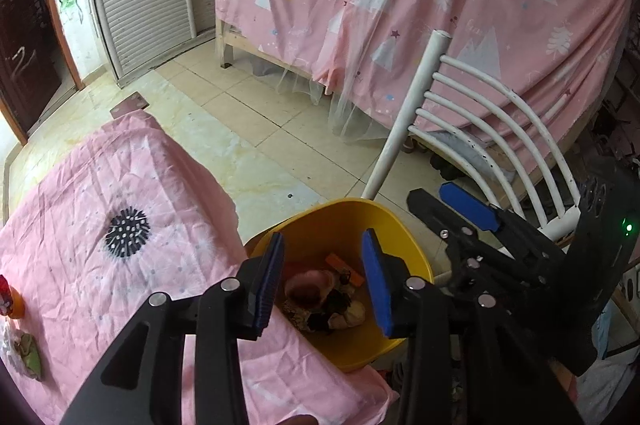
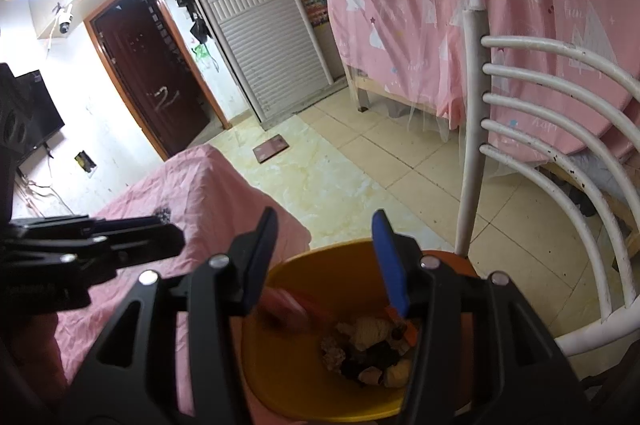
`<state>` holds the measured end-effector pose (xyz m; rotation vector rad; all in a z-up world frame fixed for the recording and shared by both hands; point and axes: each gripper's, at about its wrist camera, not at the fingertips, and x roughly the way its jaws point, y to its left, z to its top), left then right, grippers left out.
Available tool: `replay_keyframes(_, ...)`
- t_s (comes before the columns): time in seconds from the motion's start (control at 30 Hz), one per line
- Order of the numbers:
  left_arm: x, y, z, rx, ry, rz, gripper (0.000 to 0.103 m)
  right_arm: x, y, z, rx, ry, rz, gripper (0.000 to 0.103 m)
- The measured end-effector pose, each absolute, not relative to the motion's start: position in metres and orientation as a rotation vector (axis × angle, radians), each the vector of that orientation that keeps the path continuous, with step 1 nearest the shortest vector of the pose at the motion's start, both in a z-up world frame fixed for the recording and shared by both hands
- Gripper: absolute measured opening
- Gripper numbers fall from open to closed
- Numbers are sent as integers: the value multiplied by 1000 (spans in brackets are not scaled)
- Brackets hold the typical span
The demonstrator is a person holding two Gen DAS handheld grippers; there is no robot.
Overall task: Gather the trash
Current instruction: 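Drop the red sock and black cable into the yellow bin, then grasp the white cloth with the left tool while the right tool grasps the red cup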
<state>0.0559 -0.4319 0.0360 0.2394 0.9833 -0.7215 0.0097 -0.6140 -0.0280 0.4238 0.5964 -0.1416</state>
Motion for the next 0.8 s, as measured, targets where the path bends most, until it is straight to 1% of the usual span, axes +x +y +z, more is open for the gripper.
replay_keyframes(0.37, 64, -382, 49, 191, 958, -662, 33, 21, -569, -19, 346, 601, -58, 47)
replay_keyframes(0.8, 77, -281, 78, 125, 884, -544, 33, 48, -492, -8, 250, 632, 53, 47)
